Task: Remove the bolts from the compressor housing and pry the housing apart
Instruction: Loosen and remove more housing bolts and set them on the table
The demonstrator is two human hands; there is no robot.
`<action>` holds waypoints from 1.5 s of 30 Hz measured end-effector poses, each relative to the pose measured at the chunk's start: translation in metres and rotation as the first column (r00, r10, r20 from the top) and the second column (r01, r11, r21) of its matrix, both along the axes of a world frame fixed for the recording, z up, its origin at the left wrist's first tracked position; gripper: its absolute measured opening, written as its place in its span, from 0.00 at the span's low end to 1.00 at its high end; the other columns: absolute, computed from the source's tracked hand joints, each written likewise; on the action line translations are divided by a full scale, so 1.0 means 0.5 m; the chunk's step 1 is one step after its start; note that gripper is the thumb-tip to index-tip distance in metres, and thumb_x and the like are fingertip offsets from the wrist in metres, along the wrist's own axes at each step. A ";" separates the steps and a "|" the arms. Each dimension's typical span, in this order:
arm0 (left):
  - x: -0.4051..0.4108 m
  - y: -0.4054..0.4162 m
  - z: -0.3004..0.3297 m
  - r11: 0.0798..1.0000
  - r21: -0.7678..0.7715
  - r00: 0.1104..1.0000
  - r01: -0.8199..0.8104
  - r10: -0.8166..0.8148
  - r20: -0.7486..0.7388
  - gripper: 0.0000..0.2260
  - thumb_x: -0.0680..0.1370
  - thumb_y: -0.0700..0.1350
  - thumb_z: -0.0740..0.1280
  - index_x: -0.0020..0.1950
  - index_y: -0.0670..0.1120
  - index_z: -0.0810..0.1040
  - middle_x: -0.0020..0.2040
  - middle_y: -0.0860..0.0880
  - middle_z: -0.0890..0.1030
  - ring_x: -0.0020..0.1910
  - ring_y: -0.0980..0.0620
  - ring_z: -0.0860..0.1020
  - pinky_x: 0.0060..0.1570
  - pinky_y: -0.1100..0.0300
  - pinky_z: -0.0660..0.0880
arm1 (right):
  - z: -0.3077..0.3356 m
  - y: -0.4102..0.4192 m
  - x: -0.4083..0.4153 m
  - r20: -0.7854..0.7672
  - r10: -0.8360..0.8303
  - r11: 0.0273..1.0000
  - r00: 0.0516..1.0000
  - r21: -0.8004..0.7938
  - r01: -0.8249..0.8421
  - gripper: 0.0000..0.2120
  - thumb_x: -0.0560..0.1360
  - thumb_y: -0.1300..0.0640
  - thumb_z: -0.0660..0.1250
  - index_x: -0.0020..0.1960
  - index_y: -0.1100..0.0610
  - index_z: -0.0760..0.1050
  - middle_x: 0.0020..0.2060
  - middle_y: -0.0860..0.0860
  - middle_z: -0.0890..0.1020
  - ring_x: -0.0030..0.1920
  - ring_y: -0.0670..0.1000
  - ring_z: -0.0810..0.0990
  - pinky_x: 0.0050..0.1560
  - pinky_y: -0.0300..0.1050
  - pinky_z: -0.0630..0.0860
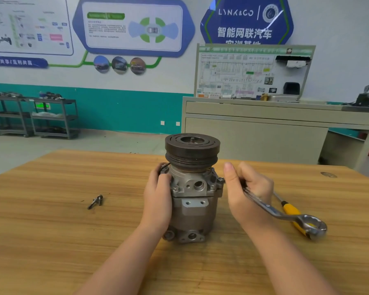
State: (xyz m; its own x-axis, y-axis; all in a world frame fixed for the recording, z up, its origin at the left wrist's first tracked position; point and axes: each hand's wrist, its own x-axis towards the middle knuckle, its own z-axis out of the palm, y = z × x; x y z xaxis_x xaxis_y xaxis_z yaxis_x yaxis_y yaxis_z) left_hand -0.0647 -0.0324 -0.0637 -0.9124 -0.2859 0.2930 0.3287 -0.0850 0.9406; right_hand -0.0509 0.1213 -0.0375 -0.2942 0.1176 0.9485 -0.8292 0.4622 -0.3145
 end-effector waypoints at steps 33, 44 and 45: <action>-0.005 -0.003 -0.010 0.998 -0.048 0.990 -0.046 0.040 -0.132 0.13 0.73 0.49 0.58 0.50 0.58 0.80 0.45 0.58 0.84 0.46 0.60 0.80 0.48 0.57 0.74 | 0.035 0.006 -0.014 0.068 0.633 0.198 0.772 -0.977 -0.077 0.11 0.74 0.65 0.50 0.42 0.61 0.70 0.19 0.51 0.66 0.20 0.51 0.68 0.28 0.43 0.76; -0.031 -0.024 -0.008 0.996 -0.046 0.997 0.075 -0.077 -0.024 0.14 0.70 0.51 0.59 0.53 0.58 0.78 0.48 0.58 0.85 0.50 0.62 0.81 0.43 0.68 0.75 | -0.002 0.069 -0.075 0.358 0.896 0.378 0.262 -0.925 -0.027 0.12 0.77 0.47 0.65 0.42 0.55 0.75 0.28 0.48 0.76 0.26 0.46 0.71 0.24 0.38 0.69; -0.030 -0.025 -0.008 0.996 -0.049 0.997 0.077 -0.078 -0.025 0.12 0.72 0.50 0.60 0.53 0.58 0.78 0.47 0.60 0.85 0.48 0.64 0.81 0.41 0.70 0.75 | 0.003 0.075 -0.071 0.347 0.899 0.378 0.266 -0.923 -0.074 0.13 0.75 0.45 0.67 0.41 0.55 0.76 0.29 0.49 0.76 0.24 0.45 0.69 0.20 0.36 0.65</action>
